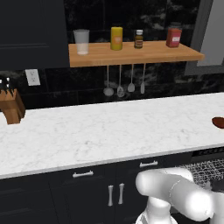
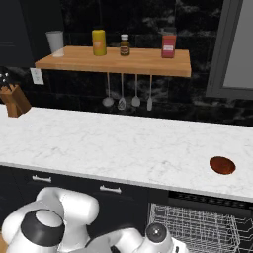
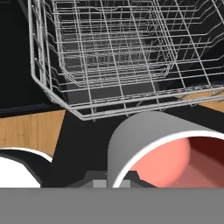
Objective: Pick up the cup and bowl from the counter, place them in the dishwasher, and close the dishwasher door.
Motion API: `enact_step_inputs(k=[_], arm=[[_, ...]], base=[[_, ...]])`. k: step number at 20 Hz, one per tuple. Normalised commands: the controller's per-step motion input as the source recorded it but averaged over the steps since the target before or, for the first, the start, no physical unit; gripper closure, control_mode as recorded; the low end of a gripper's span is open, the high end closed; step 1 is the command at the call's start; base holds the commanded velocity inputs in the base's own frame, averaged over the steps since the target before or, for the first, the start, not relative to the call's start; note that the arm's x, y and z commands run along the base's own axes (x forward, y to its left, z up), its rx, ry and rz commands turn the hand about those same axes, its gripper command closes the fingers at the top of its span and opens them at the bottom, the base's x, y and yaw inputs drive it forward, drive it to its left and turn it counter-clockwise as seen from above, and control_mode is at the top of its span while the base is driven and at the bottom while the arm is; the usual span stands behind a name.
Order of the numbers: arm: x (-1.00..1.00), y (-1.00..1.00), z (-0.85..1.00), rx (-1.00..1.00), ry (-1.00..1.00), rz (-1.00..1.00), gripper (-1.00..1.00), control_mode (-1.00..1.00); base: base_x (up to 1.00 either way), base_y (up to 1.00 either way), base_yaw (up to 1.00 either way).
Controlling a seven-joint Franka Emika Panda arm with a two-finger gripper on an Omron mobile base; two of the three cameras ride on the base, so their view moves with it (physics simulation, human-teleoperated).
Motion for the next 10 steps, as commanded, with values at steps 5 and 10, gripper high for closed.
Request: enact_step_inputs(k=[5,10], arm=[[0.13,-0.43,0.00,0.11,-0.06,0.02,1.00,-1.00],[0.01,-0.17,0.00,0.06,-0.13,0.10,1.00,-1.00]], base=[[0.00,0.00,0.00],[0.00,0.00,0.00]])
